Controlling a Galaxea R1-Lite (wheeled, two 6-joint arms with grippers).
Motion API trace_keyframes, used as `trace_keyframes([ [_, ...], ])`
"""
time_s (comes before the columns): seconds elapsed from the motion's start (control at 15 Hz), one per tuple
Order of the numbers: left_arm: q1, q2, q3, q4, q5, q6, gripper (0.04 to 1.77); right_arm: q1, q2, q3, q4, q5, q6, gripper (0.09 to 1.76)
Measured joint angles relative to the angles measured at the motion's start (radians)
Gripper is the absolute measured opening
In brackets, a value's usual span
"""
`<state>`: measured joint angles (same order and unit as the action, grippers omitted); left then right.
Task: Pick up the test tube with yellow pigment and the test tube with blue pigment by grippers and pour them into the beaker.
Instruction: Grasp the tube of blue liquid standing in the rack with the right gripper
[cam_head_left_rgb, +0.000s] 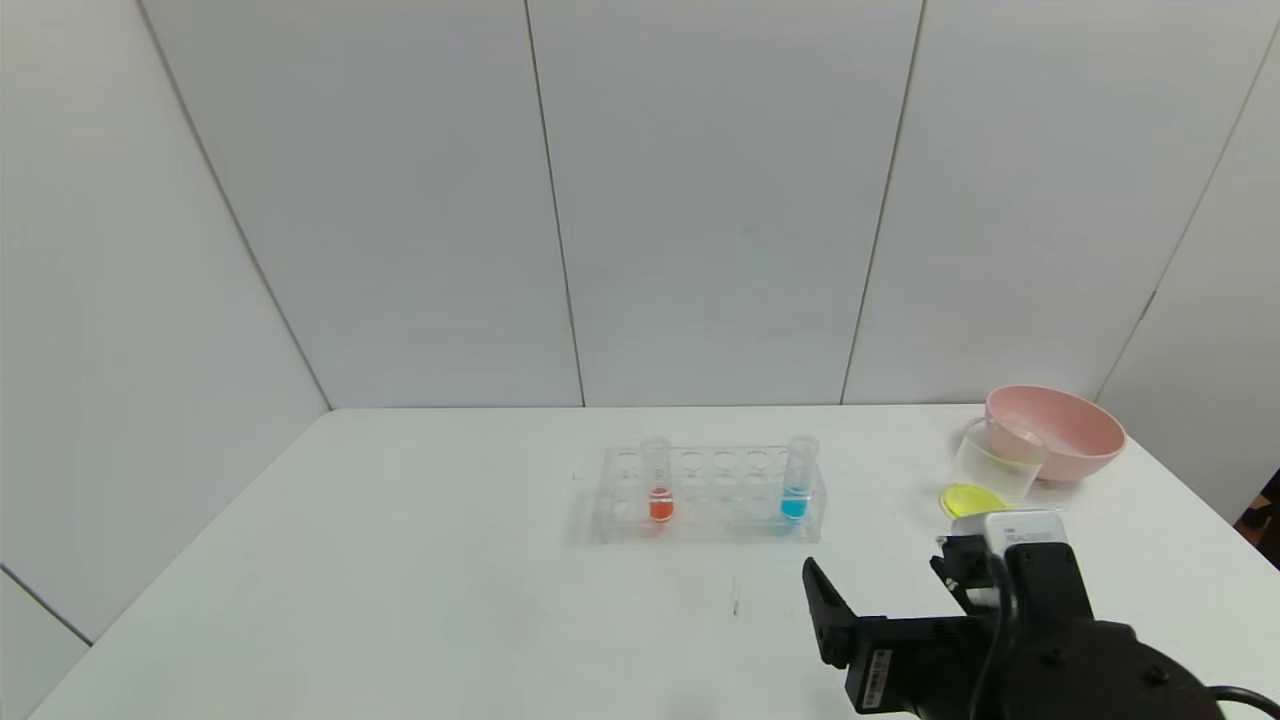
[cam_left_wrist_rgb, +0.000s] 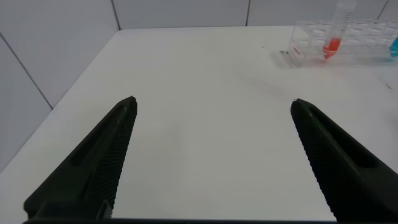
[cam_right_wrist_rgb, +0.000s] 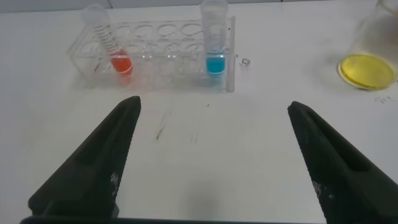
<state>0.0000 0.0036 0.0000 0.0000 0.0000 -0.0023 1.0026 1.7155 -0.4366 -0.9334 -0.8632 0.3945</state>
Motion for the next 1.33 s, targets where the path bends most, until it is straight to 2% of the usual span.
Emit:
trace_keyframes([
  [0.13,0.0,0.0,0.0,0.0,0.0,0.0,1.76,-0.017,0.045,-0.025,-0.01,0.018,-0.003,1.7],
  [0.33,0.0,0.0,0.0,0.0,0.0,0.0,1.76,-0.068,0.103,-0.089,-0.01,0.101,-0.027,1.7],
  [0.73,0.0,0.0,0.0,0.0,0.0,0.0,1.76,-0.238,0.234,-0.256,-0.014,0.233,-0.138,1.7],
  [1.0,0.0,0.0,0.0,0.0,0.0,0.0,1.76,-0.324,0.324,-0.372,-0.015,0.282,-0.174,1.7],
  [1.33,0.0,0.0,0.0,0.0,0.0,0.0,1.76,-0.369,0.433,-0.464,-0.1,0.301,-0.233,1.7],
])
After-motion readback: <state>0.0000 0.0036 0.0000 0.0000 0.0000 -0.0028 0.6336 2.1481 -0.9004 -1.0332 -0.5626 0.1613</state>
